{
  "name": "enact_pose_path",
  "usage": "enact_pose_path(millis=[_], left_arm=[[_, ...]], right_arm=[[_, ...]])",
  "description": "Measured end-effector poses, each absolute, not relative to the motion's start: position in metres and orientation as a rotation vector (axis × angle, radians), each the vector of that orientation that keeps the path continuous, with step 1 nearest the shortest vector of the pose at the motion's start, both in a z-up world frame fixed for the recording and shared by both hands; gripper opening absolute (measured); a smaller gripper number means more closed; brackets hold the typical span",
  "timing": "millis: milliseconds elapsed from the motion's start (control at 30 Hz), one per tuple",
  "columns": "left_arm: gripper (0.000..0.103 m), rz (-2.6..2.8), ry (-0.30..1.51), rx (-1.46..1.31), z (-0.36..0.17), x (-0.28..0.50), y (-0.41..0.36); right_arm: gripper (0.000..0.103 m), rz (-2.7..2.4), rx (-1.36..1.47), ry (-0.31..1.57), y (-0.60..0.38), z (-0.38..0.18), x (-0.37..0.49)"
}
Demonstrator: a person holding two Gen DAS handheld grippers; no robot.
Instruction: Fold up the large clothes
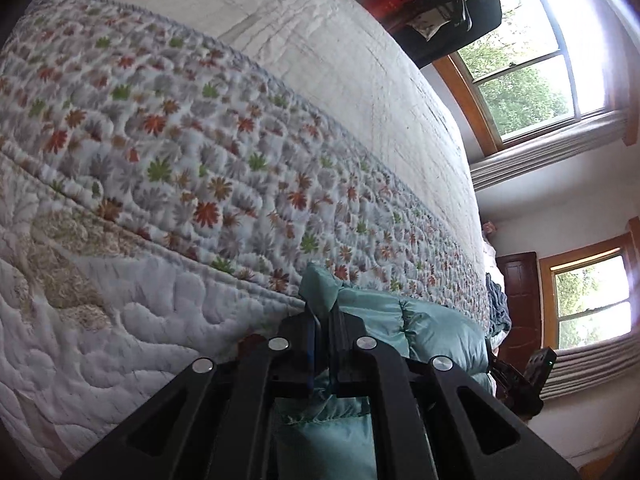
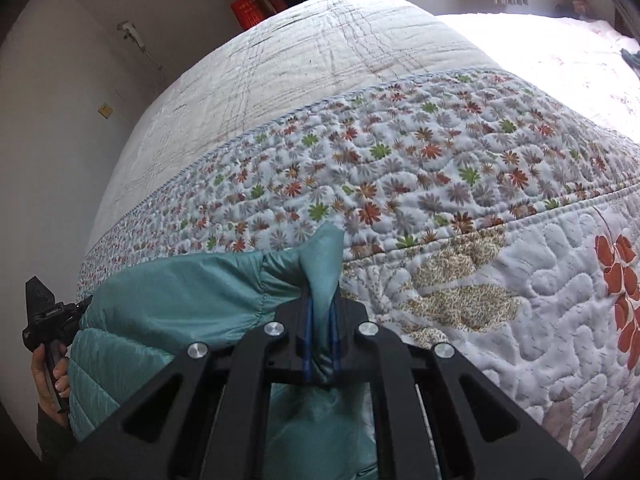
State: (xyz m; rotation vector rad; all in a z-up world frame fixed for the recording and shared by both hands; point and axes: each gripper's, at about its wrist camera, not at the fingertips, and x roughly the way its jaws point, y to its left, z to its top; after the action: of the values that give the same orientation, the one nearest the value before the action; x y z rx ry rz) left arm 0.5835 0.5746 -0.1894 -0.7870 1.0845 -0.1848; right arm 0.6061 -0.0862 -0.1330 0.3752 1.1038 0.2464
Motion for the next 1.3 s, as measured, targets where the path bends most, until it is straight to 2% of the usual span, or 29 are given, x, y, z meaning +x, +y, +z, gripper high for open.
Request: enact_pose_path(millis=[267,300,333,367,400,467,500,567,667,733,833,867,933,967,1033,1067,1133,1233,1300], left_arm=[[0.007,-0.185,1.119,-0.796,-0.205,0.576,0.574],[0.008,-0.189,1.128,-0.797,-0.205,0.576,0.574],[0.012,-0.182,1.136,-0.800,-0.205,0.573,0.580],[0.021,-0.159,1.130,-0.800,-0.198,0.570,0.585],[0.037,-0.133,1.110,-0.789,-0.188,0.565,0.591],[0.059,-0.096,1.008,-0.744,-0.152,0.548,0.607],[0.060,-0.114,0.964,-0.737,-0.136,0.539,0.611],[0.060,-0.230,0.909,-0.722,-0.107,0.517,0.605],[0.060,-0.493,0.879,-0.745,-0.093,0.487,0.575],[0.058,-0.546,0.932,-0.740,-0.107,0.479,0.552],[0.045,-0.487,1.065,-0.743,-0.154,0.482,0.545],[0.033,-0.459,1.089,-0.743,-0.167,0.483,0.549],[0.017,-0.418,1.109,-0.740,-0.184,0.482,0.557],[0.012,-0.413,1.110,-0.743,-0.189,0.481,0.562],[0.006,-0.391,1.118,-0.746,-0.195,0.479,0.566],[0.005,-0.377,1.120,-0.751,-0.194,0.476,0.569],[0.008,-0.339,1.094,-0.718,-0.177,0.464,0.574],[0.030,-0.392,0.935,-0.648,-0.121,0.426,0.574],[0.036,-0.516,0.884,-0.680,-0.103,0.400,0.568]], right_arm=[[0.008,0.256,0.389,1.154,-0.087,-0.156,0.606],[0.012,0.259,0.397,1.154,-0.087,-0.156,0.604],[0.022,0.258,0.401,1.157,-0.088,-0.150,0.602],[0.030,0.249,0.400,1.144,-0.090,-0.142,0.599],[0.038,0.241,0.400,1.115,-0.095,-0.131,0.594],[0.039,0.255,0.405,1.052,-0.102,-0.103,0.582],[0.039,0.266,0.403,1.022,-0.104,-0.090,0.575],[0.039,0.343,0.416,0.974,-0.101,-0.063,0.556],[0.038,0.505,0.499,0.999,-0.085,-0.057,0.531],[0.038,0.586,0.552,1.047,-0.066,-0.072,0.522],[0.038,0.587,0.588,1.125,-0.055,-0.103,0.517],[0.033,0.574,0.591,1.150,-0.054,-0.115,0.518],[0.009,0.540,0.581,1.175,-0.055,-0.133,0.519],[0.001,0.526,0.569,1.190,-0.056,-0.141,0.522],[0.000,0.521,0.564,1.209,-0.056,-0.151,0.524],[0.000,0.518,0.576,1.210,-0.057,-0.151,0.524],[0.010,0.522,0.570,1.179,-0.056,-0.136,0.516],[0.011,0.618,0.556,1.095,-0.048,-0.097,0.490],[0.011,0.721,0.565,1.073,-0.032,-0.080,0.465]])
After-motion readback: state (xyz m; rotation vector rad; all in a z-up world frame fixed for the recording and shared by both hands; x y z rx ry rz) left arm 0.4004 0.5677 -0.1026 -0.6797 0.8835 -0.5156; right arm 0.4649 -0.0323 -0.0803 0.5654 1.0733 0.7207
